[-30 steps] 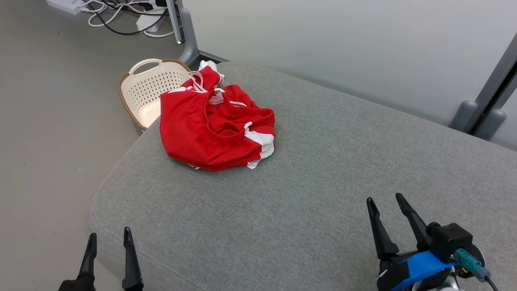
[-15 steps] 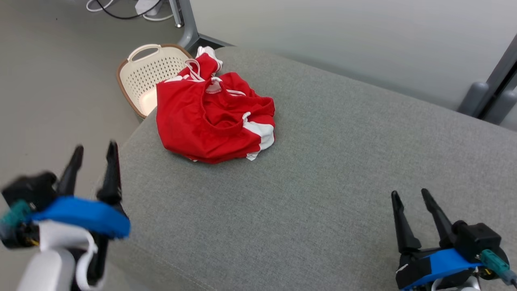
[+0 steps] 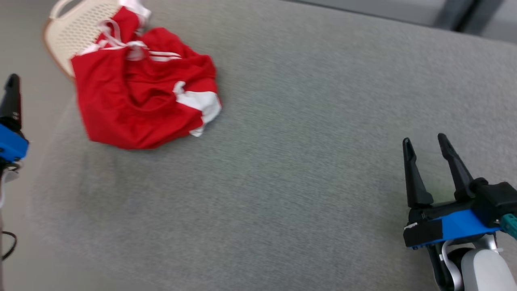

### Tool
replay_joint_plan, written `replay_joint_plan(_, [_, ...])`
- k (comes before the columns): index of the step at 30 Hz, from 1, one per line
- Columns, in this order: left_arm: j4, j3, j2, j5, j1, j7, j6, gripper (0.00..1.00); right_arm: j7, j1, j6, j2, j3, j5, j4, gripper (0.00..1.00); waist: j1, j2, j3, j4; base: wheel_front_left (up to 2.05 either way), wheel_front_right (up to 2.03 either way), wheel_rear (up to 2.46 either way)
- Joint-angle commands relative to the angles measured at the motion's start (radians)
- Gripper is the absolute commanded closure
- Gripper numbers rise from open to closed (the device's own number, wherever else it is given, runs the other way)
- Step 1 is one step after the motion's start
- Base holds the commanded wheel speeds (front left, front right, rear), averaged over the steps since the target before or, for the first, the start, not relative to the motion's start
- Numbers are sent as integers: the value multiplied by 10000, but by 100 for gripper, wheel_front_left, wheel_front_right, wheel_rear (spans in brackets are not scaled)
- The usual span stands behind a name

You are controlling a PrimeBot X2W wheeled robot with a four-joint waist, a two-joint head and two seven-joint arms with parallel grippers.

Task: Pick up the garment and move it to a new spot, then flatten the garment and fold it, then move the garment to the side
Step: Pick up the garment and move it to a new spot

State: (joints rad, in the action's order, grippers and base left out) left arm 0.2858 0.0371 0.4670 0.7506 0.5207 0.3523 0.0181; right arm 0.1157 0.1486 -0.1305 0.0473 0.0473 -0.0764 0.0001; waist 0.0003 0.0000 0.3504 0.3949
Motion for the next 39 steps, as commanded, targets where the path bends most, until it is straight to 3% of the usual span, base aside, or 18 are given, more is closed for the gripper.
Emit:
replay_joint_plan(1, [152,109,120,92,224,100,57,0,19,181,-5,52,25,36,-84,0,-3,0,1024,-1047,0,0,0])
replay_joint_plan(11, [1118,1118,1391,656,-69,984,272,0,434,549,-5,45,167,-331,-94,0,-3,0,2094,-2811,0,0,0])
replay_joint_plan(19, [1657,900,1692,622,-621,2148,787,0,662,614,-3,48,38,-546,196,0,-3,0,2109,-3304,0,0,0])
replay_joint_plan(20, [1726,806,1763,571,-710,2372,866,34,683,605,-3,46,9,-558,242,0,-3,0,2036,-3324,0,0,0])
replay_joint_plan(21, [1747,755,1794,537,-750,2493,924,100,718,588,-3,45,-17,-580,277,0,-3,0,1961,-3329,0,0,0])
replay_joint_plan(33, [833,699,2188,572,-928,2706,552,100,988,242,-5,48,-238,-940,921,0,-3,0,365,-3079,0,0,0])
replay_joint_plan(39, [-508,172,2802,-28,-387,2818,244,100,1141,-147,-5,48,-334,-1235,1421,0,-3,0,-982,-2973,0,0,0])
